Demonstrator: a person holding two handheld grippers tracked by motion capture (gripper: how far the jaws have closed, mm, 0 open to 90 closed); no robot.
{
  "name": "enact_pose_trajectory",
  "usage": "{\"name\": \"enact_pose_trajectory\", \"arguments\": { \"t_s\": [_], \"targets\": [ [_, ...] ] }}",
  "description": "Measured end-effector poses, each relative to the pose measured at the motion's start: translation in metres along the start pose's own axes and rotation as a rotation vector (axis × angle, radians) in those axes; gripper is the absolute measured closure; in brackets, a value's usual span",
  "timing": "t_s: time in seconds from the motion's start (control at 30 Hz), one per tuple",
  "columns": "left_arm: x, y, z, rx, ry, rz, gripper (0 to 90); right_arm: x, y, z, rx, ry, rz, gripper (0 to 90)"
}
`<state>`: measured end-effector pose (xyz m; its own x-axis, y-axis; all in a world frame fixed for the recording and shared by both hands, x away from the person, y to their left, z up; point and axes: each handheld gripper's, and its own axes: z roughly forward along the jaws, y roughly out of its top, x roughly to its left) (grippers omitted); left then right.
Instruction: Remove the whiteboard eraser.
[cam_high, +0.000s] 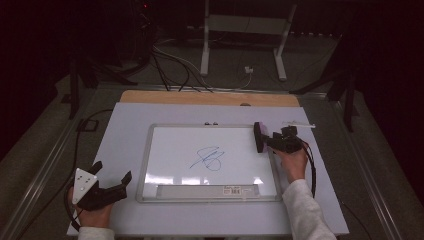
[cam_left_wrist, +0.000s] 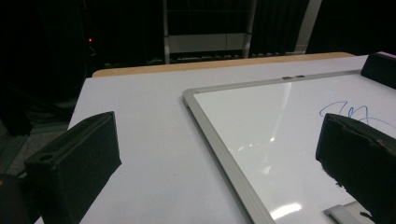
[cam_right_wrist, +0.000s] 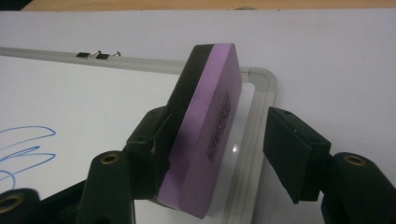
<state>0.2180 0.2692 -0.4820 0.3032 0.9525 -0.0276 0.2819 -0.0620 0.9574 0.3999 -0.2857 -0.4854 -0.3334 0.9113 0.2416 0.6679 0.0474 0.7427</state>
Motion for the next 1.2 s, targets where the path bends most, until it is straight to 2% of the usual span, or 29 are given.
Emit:
{"name": "enact_pose_trajectory", "arguments": {
  "t_s": [0.2,0.27,0.4,0.6,0.73,1.0,1.2],
  "targets": [
    [0.0,0.0,-0.001,0.0,0.001,0.002,0.6,0.011,0.003,0.007,0.014,0.01,-0.025,40.3],
    [0.001,0.0,-0.001,-0.004,0.002,-0.002,0.6,0.012,0.002,0.011,0.024,0.029,-0.001,38.6],
    [0.001,0.0,0.0,0.0,0.0,-0.002,0.6,0.013,0.001,0.015,0.05,0.059,0.008,36.8],
    [0.001,0.0,0.0,0.002,0.0,0.001,0.6,0.014,-0.001,0.02,0.082,0.047,-0.003,38.3],
    [0.001,0.0,0.0,0.002,-0.001,0.001,0.6,0.015,-0.002,0.02,0.079,0.034,-0.012,40.1],
    [0.0,0.0,0.0,0.002,-0.003,0.001,0.6,0.015,-0.002,0.021,0.095,0.045,-0.013,39.9],
    [0.001,0.0,0.0,0.002,-0.002,0.001,0.6,0.018,-0.004,0.026,0.113,0.031,-0.034,40.5]
  ]
}}
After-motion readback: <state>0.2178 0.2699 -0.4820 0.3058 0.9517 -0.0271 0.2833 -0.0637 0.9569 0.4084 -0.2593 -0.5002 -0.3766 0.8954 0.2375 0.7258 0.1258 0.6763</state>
